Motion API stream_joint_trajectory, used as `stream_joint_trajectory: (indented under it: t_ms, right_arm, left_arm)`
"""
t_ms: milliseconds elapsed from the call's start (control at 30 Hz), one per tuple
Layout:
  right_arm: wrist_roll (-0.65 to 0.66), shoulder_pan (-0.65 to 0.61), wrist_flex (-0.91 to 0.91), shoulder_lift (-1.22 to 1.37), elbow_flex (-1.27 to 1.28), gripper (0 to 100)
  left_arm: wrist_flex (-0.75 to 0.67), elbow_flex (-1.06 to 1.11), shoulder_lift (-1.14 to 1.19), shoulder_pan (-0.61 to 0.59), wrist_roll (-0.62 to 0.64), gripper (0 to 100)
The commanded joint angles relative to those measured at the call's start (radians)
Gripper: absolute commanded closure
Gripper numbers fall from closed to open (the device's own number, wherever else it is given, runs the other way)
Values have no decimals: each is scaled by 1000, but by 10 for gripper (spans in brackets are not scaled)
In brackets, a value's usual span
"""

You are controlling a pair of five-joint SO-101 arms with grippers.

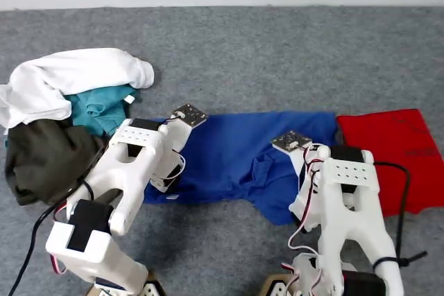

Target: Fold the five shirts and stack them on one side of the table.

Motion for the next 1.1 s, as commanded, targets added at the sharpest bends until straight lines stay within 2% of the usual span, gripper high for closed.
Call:
stream_joint_trajectory:
  t_ms: [0,167,267,433,600,767,1067]
  right_arm:
    - [5,7,41,-28,-21,871]
    - [9,2,282,-31,-201,858]
    - [5,2,329,-70,-308,862]
    - [2,10,229,-108,-276,861]
    - [3,8,-25,-108,-57,864]
    - [5,15,36,-119,40,865]
    - [9,39,-15,-110,101,866]
  left_arm:
    - [-57,5,15,8,5,927]
    - [-57,5,15,8,5,927]
    - [-57,5,15,8,5,927]
    - [-57,5,15,8,5,927]
    - [-57,5,15,8,5,927]
    - [-57,5,15,8,5,927]
    - [-57,5,15,8,5,927]
